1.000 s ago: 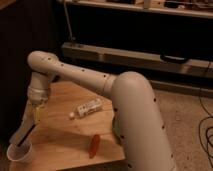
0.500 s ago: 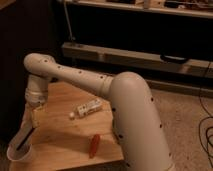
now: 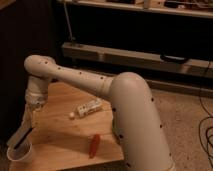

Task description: Place the eraser in the ceramic cup

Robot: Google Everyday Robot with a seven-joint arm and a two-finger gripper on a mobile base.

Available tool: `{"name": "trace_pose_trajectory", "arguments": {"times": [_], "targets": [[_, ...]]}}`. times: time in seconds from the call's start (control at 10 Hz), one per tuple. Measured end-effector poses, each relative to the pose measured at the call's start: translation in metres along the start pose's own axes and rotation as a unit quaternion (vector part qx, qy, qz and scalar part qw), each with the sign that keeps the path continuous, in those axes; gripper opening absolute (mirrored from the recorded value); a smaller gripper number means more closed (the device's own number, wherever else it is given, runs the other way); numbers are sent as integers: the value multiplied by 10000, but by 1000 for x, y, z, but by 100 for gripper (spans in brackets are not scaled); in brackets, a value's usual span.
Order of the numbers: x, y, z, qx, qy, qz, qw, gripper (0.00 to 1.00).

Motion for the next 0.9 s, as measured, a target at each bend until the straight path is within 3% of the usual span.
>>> {"name": "trace_pose_trajectory", "arguments": {"times": [0.5,0.9], "targets": [[-2,0,-1,-150,-237,-81,9996,0],[7,-2,4,-281,-767,-51,9966,0]]}}
